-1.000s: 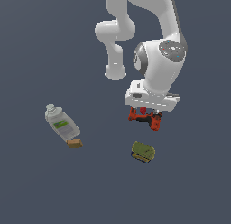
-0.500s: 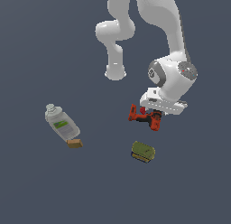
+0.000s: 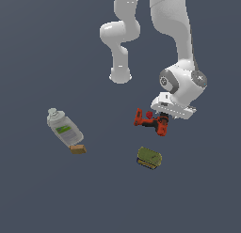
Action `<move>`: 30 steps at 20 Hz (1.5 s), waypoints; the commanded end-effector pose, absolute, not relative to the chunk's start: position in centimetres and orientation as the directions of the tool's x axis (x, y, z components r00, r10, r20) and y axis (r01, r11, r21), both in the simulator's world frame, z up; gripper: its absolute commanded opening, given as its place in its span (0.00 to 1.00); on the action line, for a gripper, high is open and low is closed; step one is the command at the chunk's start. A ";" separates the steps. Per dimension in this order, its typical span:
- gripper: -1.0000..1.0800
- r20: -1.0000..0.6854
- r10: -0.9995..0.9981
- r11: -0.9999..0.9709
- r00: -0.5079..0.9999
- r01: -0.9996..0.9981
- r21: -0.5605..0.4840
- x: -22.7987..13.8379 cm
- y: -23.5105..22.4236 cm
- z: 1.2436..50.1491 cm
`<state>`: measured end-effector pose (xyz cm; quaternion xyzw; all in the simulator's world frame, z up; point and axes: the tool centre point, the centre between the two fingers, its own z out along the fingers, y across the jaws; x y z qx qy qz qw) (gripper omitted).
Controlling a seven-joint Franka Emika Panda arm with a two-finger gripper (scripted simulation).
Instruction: Pick up a designated object from a clutter of objects.
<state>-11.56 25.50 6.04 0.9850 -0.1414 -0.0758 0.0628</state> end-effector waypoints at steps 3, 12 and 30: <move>1.00 -0.131 -0.295 -0.949 0.946 -0.275 0.152 -12.2 26.0 5.4; 1.00 -0.131 -0.295 -0.950 0.947 -0.274 0.152 -12.4 25.8 4.0; 0.00 -0.132 -0.295 -0.950 0.947 -0.274 0.152 -12.9 25.7 2.6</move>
